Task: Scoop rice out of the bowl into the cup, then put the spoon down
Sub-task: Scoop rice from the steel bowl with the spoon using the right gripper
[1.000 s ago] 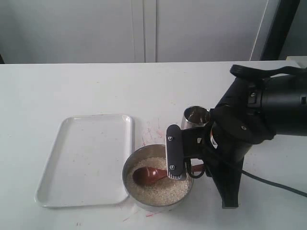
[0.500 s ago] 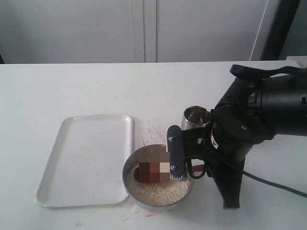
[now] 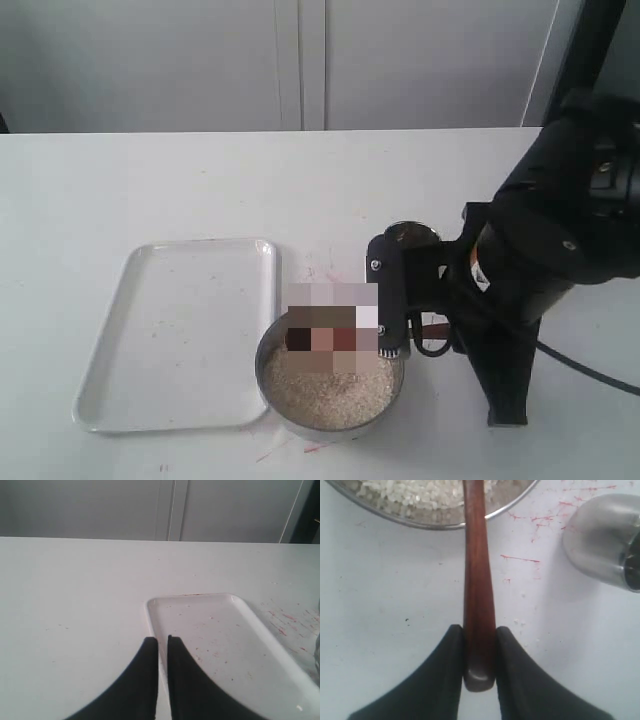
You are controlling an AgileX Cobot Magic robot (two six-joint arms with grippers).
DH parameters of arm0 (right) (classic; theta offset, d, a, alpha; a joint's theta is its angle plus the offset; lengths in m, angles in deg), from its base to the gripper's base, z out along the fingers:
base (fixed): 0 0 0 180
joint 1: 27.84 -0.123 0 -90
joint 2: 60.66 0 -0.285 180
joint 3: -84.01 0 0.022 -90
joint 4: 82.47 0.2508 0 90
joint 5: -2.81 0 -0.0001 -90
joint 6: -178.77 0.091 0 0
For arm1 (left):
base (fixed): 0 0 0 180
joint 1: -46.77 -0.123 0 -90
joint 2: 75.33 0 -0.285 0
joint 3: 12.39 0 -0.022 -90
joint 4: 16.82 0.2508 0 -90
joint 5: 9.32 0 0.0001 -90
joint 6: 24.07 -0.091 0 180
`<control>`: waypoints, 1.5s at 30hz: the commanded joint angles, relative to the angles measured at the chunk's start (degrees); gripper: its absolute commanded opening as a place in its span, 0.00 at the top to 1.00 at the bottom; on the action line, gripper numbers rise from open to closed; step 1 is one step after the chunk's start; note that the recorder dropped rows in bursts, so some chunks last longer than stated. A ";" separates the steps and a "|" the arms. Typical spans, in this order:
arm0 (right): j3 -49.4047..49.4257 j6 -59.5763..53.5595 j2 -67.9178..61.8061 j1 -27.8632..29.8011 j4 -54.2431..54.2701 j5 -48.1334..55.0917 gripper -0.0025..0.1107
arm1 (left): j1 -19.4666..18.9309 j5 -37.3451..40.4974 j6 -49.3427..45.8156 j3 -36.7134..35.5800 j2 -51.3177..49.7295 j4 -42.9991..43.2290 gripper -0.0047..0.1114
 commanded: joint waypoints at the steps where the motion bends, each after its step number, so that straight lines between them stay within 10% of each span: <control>1: 0.04 -0.01 4.93 -1.23 0.20 0.76 0.98 | 0.31 0.00 0.04 0.39 0.24 -0.29 0.84; 20: 0.15 21.31 1.54 -20.26 -32.09 22.24 0.98 | 0.31 0.00 0.04 0.39 0.24 -0.29 0.84; 45: 0.15 35.49 -9.77 -20.65 -36.16 22.24 0.98 | 0.31 0.00 0.04 0.39 0.24 -0.29 0.84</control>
